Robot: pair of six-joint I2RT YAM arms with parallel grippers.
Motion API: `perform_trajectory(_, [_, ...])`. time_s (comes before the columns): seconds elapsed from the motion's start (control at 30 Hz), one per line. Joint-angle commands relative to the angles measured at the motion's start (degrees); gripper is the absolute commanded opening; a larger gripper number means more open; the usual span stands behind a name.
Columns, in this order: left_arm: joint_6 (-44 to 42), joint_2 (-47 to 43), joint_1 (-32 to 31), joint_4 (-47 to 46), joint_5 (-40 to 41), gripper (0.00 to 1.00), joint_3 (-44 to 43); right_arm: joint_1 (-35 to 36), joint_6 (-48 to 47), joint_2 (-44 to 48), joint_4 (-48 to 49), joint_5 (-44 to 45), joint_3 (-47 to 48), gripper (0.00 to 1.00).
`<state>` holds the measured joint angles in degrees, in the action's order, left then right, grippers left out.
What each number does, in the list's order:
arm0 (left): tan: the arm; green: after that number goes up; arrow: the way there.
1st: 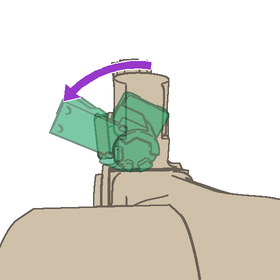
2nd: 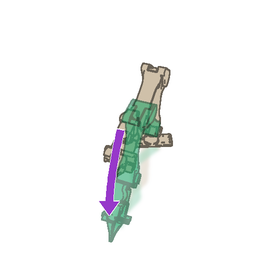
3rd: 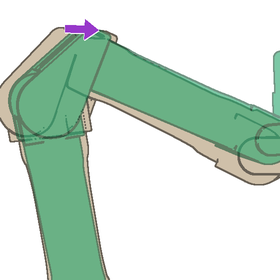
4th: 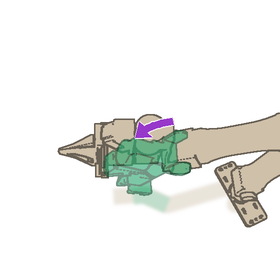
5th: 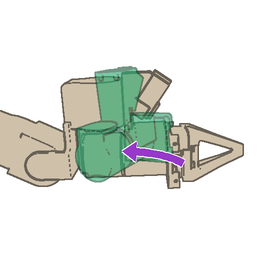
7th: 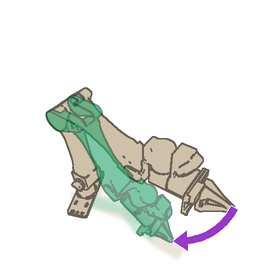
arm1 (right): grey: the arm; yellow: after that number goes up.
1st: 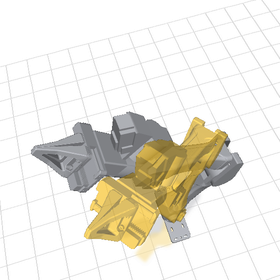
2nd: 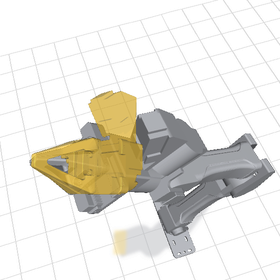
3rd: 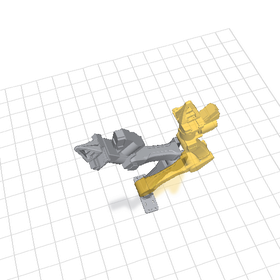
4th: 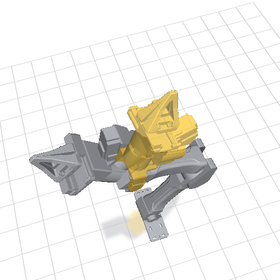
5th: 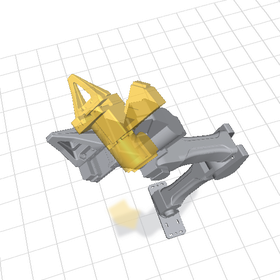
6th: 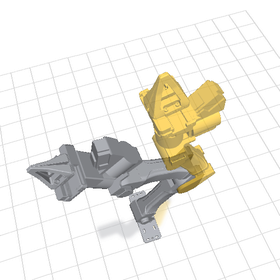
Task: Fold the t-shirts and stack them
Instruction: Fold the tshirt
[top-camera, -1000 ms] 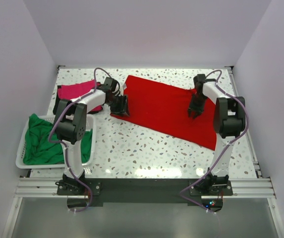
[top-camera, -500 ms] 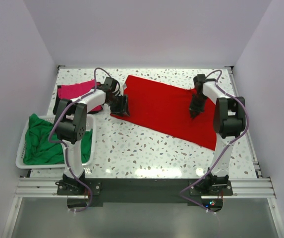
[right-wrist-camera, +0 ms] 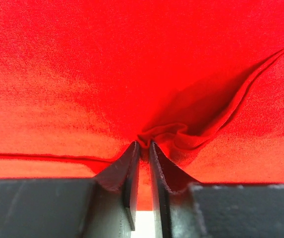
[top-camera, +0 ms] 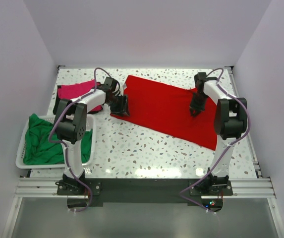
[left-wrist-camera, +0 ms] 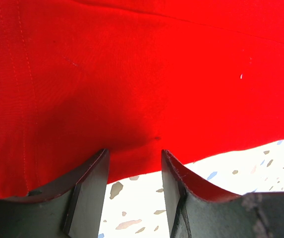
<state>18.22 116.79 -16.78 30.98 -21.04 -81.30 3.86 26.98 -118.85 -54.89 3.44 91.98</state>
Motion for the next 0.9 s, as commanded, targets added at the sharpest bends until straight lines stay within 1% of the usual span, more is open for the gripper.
perform_trajectory(0.0, [-1.69,1.60,0.52,2.24,2.23,0.52,-0.09,0.45,0.35,2.83,-0.65,0.25,1.35,0.20])
perform_trajectory(0.1, [-1.69,1.68,0.52,2.33,2.23,0.51,0.00,0.36,0.18,2.39,-0.65,0.34,1.44,0.23])
perform_trajectory(0.2, [-1.69,1.42,0.52,2.24,2.14,0.52,0.00,0.36,0.18,2.48,-0.48,0.42,1.35,0.20])
perform_trajectory(0.3, [-1.78,1.42,0.52,2.33,2.23,0.51,0.00,0.36,0.17,2.57,-0.39,0.69,1.27,0.13])
perform_trajectory(0.33, [-1.70,1.42,0.52,2.24,2.14,0.51,0.00,0.36,0.09,2.65,-0.39,0.78,1.35,0.07])
perform_trajectory(0.43, [-1.78,1.42,0.52,2.33,2.14,0.51,0.00,0.54,0.09,3.09,0.05,-0.36,1.27,0.00])
perform_trajectory(0.63, [-1.69,1.42,0.52,2.33,2.23,0.51,0.00,1.42,0.79,4.85,3.21,-3.17,0.92,0.00])
perform_trajectory(0.77, [-1.87,1.33,0.52,2.33,2.23,0.51,0.09,1.50,1.14,4.77,4.09,-3.35,0.83,0.00])
perform_trajectory(0.87, [-1.87,1.25,0.52,2.33,2.14,0.51,0.17,1.59,1.40,4.50,4.97,-5.20,0.30,0.00])
